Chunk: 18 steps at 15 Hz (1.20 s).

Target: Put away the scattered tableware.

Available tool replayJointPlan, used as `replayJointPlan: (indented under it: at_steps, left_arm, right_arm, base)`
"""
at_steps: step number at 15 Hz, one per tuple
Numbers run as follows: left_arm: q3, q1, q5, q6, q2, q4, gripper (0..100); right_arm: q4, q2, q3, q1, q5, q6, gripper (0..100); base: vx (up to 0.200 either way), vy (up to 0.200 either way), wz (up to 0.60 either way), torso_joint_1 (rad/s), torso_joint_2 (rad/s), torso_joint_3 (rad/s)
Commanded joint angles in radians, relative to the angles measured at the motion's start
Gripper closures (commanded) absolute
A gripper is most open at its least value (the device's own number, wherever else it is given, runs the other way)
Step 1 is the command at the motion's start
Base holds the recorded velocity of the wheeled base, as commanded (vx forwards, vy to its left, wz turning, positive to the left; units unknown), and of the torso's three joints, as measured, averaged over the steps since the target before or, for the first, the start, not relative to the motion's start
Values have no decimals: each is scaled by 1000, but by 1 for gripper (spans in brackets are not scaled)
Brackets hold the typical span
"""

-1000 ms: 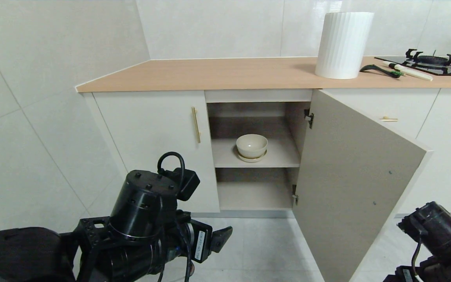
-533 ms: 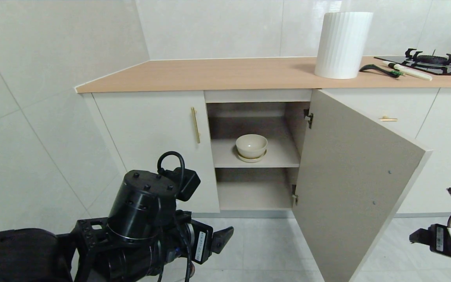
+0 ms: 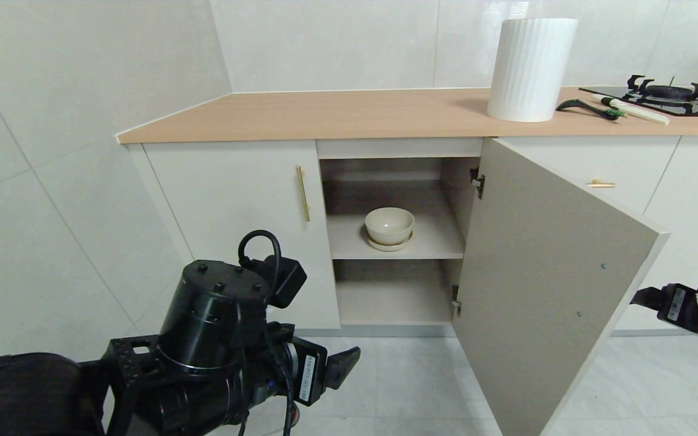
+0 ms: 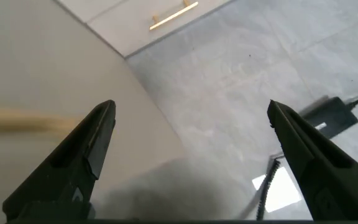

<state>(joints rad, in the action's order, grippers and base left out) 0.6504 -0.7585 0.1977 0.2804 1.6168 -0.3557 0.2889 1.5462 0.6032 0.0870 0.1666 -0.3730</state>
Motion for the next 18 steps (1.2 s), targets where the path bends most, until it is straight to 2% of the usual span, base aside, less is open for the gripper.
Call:
replayJointPlan:
  at_steps: [1, 4, 9, 12, 16, 18]
  left_arm:
    - [2, -1, 0, 0, -5, 0, 0]
    - [2, 1, 0, 2, -3, 0, 0]
    - [2, 1, 0, 2, -3, 0, 0]
    - [2, 1, 0, 2, -5, 0, 0]
    - [3, 2, 0, 2, -6, 0, 0]
    - [6, 21, 0, 0, -23, 0, 0]
  right_arm:
    - [4, 72, 30, -1, -2, -1, 0]
    - [18, 75, 36, -30, -59, -1, 0]
    - [38, 77, 76, -122, -65, -23, 0]
    - [38, 94, 106, -205, -65, -30, 0]
    - [38, 176, 196, -369, -64, -38, 0]
    - [38, 223, 254, -434, -67, -37, 0]
  base:
    - [0, 0, 0, 0, 0, 0]
    - [0, 0, 0, 0, 0, 0]
    - [0, 0, 0, 0, 0, 0]
    - [0, 0, 0, 0, 0, 0]
    - [0, 0, 0, 0, 0, 0]
    - [0, 0, 0, 0, 0, 0]
